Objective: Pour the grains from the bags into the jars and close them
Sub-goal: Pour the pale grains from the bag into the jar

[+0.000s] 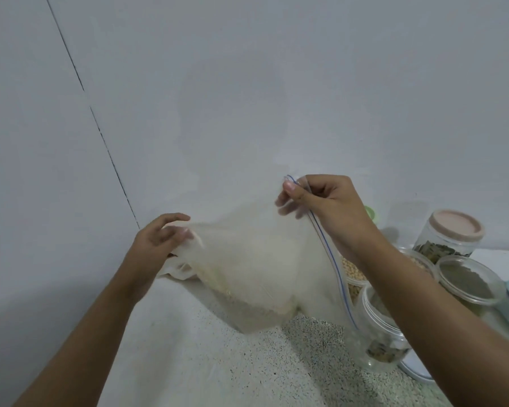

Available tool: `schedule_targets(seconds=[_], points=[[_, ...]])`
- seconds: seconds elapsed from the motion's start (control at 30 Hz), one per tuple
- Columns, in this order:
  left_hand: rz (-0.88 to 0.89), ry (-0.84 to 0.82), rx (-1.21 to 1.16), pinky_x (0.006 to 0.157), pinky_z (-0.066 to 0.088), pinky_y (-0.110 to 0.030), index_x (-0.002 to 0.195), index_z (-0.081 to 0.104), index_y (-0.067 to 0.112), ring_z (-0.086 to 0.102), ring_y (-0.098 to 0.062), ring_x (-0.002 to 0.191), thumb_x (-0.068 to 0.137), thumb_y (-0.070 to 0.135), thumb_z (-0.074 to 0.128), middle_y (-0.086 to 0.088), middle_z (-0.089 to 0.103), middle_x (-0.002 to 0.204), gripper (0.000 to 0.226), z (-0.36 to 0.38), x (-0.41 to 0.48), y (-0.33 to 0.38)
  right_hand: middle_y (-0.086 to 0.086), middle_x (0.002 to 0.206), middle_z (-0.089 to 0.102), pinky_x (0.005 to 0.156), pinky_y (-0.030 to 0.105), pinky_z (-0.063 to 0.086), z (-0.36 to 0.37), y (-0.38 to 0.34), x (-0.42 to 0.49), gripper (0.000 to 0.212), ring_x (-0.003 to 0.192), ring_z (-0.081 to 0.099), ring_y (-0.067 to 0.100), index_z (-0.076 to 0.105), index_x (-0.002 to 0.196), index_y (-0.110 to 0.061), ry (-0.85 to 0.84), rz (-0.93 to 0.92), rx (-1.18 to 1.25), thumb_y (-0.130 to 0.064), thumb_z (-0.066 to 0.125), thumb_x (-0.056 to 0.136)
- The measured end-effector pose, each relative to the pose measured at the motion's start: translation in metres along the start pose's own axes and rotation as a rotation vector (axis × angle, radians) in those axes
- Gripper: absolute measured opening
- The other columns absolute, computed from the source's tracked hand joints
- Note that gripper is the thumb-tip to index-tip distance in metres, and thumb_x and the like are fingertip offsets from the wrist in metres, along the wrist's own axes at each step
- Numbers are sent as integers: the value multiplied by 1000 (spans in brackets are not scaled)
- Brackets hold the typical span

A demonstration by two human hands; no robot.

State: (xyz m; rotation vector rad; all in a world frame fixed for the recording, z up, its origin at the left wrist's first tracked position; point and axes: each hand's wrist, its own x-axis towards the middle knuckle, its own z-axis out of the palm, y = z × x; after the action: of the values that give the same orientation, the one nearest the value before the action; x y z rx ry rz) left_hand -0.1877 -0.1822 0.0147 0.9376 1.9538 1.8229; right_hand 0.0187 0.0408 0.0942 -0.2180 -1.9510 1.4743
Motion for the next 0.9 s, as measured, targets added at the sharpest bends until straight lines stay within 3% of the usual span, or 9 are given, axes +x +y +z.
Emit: schedule_targets(seconds=[0.07, 0.1, 0.23, 0.33, 0.53, 0.63, 0.8, 0.9], points=[[-117, -1, -215, 90, 59, -42, 120, 70, 17, 69, -28, 109, 74, 56, 84, -9, 74, 113, 62, 3, -4, -15, 8, 83, 76, 64, 27, 46, 1, 2, 0, 30, 75, 72, 21, 73, 81, 1, 4, 13, 6, -21, 64, 100], [-123, -19, -259, 90, 58, -40, 120, 71, 14, 69, -29, 111, 67, 62, 86, -10, 73, 118, 73, 6, -8, -22, 9, 83, 76, 64, 28, 46, 1, 3, 0, 31, 75, 72, 21, 73, 81, 2, 8, 19, 12, -21, 64, 100], [-190, -5, -444, 93, 53, -43, 105, 77, 12, 71, -27, 101, 68, 51, 90, -14, 71, 113, 55, 18, -16, -44, 12, 85, 76, 66, 30, 46, 0, 5, 0, 32, 75, 72, 21, 72, 82, 4, 20, 31, 22, -22, 65, 99], [-194, 96, -502, 94, 53, -40, 100, 78, 11, 71, -23, 98, 87, 30, 69, -13, 71, 113, 25, 20, -11, -42, 11, 86, 77, 68, 32, 48, -1, 4, -1, 30, 77, 73, 22, 73, 83, 3, 8, 26, -7, -21, 65, 99], [-238, 117, -550, 101, 46, -49, 116, 69, 12, 66, -28, 111, 98, 32, 54, -10, 70, 122, 31, 39, -14, -39, 10, 84, 76, 66, 27, 48, 1, 5, -9, 30, 75, 72, 20, 74, 84, 3, 10, -11, 12, -20, 64, 100], [-283, 129, -591, 103, 45, -52, 105, 68, 19, 67, -27, 107, 99, 34, 54, -6, 69, 117, 21, 39, -14, -39, 12, 85, 76, 66, 27, 48, 2, 6, -11, 30, 75, 72, 21, 73, 85, 4, 2, -8, 33, -20, 64, 100], [-226, 140, -563, 83, 49, -44, 87, 65, 24, 72, -19, 93, 102, 34, 50, 4, 71, 92, 24, 42, -7, -19, 15, 86, 76, 64, 26, 47, -6, -3, -8, 29, 74, 70, 21, 73, 86, 6, 26, 1, 109, -18, 62, 100], [-182, 158, -577, 82, 50, -42, 84, 63, 24, 71, -16, 87, 105, 33, 47, 6, 68, 85, 28, 38, -3, -1, 15, 86, 75, 64, 27, 48, -14, -13, -6, 26, 75, 70, 24, 73, 89, 4, 35, -22, 167, -17, 62, 100]])
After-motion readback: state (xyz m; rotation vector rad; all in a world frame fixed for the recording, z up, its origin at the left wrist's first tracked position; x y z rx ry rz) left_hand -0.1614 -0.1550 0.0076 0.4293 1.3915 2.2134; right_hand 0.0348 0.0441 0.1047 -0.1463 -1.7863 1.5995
